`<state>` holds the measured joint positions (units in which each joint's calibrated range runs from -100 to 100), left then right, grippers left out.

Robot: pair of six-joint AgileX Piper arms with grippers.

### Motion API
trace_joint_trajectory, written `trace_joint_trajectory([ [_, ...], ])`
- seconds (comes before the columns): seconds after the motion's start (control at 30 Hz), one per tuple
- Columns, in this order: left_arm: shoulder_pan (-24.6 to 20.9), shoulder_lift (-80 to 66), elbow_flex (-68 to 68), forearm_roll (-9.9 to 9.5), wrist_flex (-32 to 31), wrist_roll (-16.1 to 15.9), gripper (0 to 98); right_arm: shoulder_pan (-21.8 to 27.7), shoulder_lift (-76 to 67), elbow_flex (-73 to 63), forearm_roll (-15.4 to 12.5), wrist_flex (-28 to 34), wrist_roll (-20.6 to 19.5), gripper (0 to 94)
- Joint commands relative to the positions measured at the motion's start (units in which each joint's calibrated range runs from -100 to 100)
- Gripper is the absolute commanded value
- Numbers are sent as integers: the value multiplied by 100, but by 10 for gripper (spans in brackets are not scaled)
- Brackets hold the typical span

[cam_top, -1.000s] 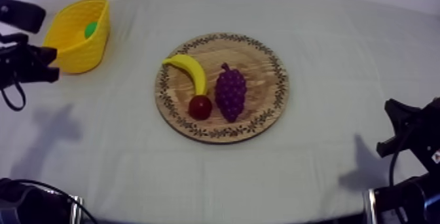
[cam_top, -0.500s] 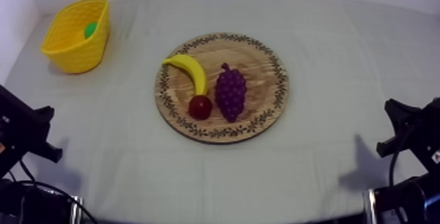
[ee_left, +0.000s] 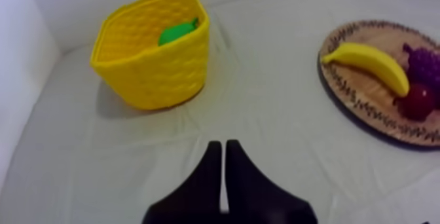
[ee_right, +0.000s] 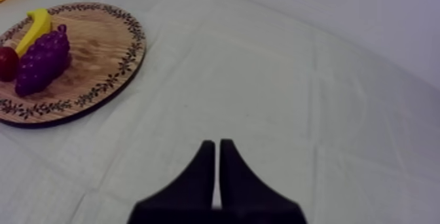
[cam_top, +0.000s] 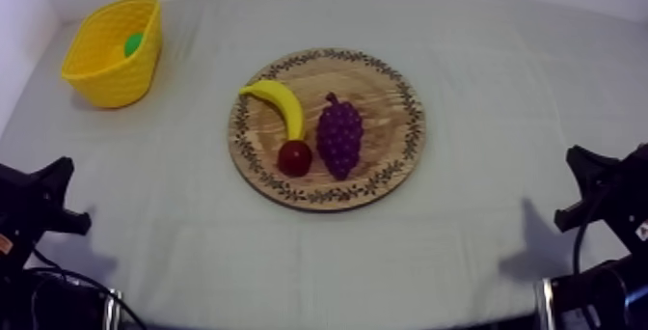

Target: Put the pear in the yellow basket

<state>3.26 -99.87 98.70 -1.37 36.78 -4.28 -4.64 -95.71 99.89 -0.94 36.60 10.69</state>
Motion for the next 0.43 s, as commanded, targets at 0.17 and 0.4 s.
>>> trace_joint_trajectory([
  [0.17, 36, -12, 100, -69, -504, 1314, 1, 3, -4, 0, -1, 1, 2, 4],
  [0.4, 39, -13, 107, -75, -531, 1338, 1, 5, -4, 0, -1, 1, 0, 4],
])
